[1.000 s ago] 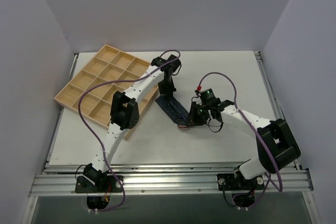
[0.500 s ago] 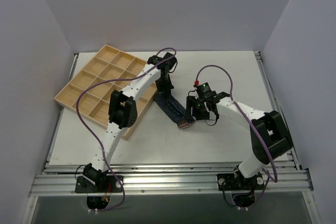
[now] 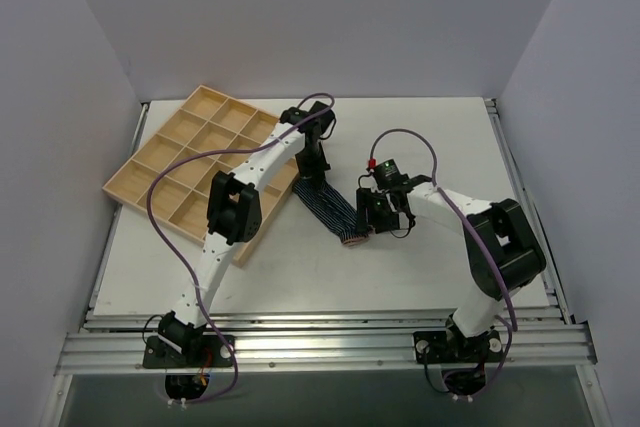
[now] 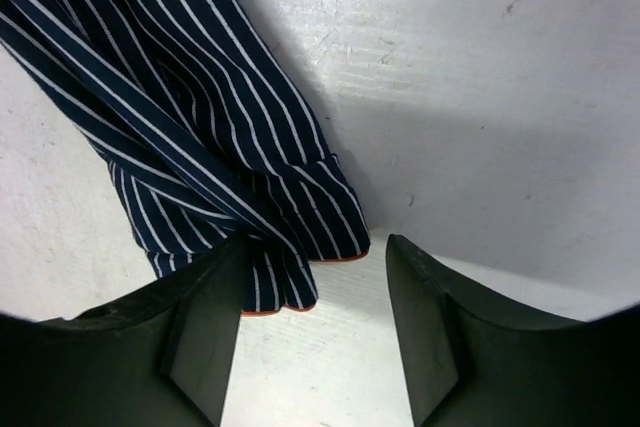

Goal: Roll the underwear
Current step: Fold the underwear

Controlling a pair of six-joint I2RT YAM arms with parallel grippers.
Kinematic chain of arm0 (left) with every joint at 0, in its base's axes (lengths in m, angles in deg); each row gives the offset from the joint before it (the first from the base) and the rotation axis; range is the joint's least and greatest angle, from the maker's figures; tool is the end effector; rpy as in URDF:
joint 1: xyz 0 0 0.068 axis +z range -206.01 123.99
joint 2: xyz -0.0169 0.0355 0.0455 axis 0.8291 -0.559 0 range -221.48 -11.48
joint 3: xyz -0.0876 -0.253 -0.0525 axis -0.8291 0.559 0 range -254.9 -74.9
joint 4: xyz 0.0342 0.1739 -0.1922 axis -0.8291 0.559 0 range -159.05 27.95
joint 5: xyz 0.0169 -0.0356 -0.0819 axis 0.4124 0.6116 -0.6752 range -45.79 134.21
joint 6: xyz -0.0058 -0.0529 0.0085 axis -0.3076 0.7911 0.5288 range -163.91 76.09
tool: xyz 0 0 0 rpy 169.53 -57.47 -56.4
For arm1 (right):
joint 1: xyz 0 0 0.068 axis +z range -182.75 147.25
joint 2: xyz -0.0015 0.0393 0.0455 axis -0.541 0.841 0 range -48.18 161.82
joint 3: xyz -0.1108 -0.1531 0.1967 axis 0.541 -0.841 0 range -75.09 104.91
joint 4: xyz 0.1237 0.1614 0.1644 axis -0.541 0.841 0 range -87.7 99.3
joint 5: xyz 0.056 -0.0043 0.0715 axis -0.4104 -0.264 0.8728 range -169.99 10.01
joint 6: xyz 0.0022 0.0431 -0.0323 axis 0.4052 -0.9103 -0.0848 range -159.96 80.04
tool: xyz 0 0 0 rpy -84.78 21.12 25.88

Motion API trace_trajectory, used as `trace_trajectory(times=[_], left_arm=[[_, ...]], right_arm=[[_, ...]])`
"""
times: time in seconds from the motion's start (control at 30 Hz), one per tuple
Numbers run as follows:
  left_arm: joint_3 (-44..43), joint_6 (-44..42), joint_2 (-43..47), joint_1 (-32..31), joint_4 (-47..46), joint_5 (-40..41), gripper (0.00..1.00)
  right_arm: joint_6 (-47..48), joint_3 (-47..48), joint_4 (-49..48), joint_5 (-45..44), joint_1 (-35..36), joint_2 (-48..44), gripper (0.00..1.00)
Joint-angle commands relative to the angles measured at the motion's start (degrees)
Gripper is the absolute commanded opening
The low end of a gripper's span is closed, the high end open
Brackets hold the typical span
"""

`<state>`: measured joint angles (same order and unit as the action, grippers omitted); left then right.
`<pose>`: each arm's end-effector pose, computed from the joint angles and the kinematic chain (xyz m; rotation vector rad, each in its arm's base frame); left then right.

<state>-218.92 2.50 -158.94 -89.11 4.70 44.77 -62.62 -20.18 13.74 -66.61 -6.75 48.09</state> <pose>0.4317 -0.2809 0.1939 -0.3442 2.9366 -0.2009 0.3003 0.1556 0.1725 -0.1766 2.5680 0.6314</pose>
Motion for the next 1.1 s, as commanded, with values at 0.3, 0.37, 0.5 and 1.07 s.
trace_trajectory(times=[0.3,0.37,0.5,1.07], left_arm=[[-2.31,-0.97,-0.46,0.58,-3.62,-3.9,0.02],[-2.4,-0.97,-0.55,0.49,-3.36,-3.98,0.02],[-2.31,-0.97,-0.38,0.41,-2.83,-3.46,0.02],[5.33,-2.82,4.02,-7.85,-3.62,-1.7,0.02]], right_arm=[[3.49,-3.41,-5.2,7.53,-1.39,-1.52,0.29],[3.32,-3.59,-5.29,7.27,-1.39,-1.43,0.26],[2.01,-3.85,-4.94,6.83,-1.39,-1.52,0.16],[-30.68,-21.6,-2.04,-4.06,13.98,-26.91,0.08]])
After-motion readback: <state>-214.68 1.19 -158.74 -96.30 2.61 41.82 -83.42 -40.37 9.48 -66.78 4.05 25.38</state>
